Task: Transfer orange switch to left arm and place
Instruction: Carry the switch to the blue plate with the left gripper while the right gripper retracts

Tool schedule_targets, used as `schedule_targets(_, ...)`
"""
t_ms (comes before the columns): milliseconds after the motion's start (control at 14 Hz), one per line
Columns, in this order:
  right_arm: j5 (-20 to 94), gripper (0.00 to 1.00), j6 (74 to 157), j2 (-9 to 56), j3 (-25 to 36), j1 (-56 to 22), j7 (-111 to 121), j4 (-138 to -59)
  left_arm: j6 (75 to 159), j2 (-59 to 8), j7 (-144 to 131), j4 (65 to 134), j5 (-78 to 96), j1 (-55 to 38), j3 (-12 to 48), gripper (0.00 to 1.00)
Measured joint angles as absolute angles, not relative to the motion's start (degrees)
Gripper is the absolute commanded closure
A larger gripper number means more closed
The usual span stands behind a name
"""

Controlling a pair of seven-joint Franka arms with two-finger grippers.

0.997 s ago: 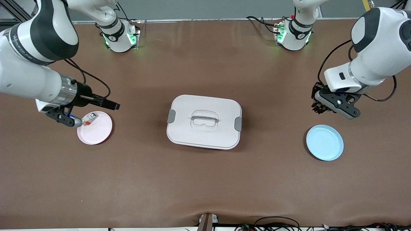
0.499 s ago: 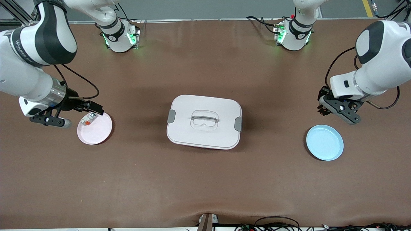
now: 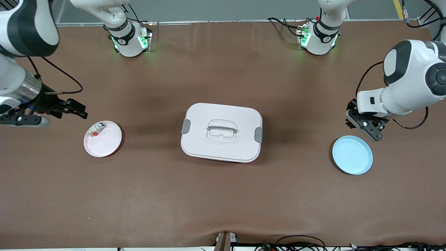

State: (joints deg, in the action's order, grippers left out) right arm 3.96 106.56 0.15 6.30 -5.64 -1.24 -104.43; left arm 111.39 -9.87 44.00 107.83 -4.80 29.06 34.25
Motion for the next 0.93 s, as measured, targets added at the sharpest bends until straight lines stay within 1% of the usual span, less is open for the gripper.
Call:
schedule_targets(214, 3.1, 0.0, 103.9, -1.4, 6.1, -5.2, -0.6, -103.6, 115.0, -13.4, 50.1, 108.3, -8.6, 32.6, 34.2, 1.0)
schedule_targets(499, 1.6, 0.0, 96.4, -2.2, 5.5, -5.2, -0.6, -96.7, 120.3, -18.4, 54.4, 108.4, -13.5, 34.5, 34.2, 1.0)
schedule_targets(712, 1.1, 0.0, 95.2, -2.2, 5.3, -5.3, -0.6, -93.4, 124.5, -22.1, 59.0, 108.4, -16.3, 35.9, 34.1, 1.0)
schedule_targets(926, 1.0, 0.0, 94.0, -2.1, 5.4, -5.2, -0.6, -92.4, 129.1, -26.3, 61.7, 108.5, -20.2, 37.6, 34.1, 1.0)
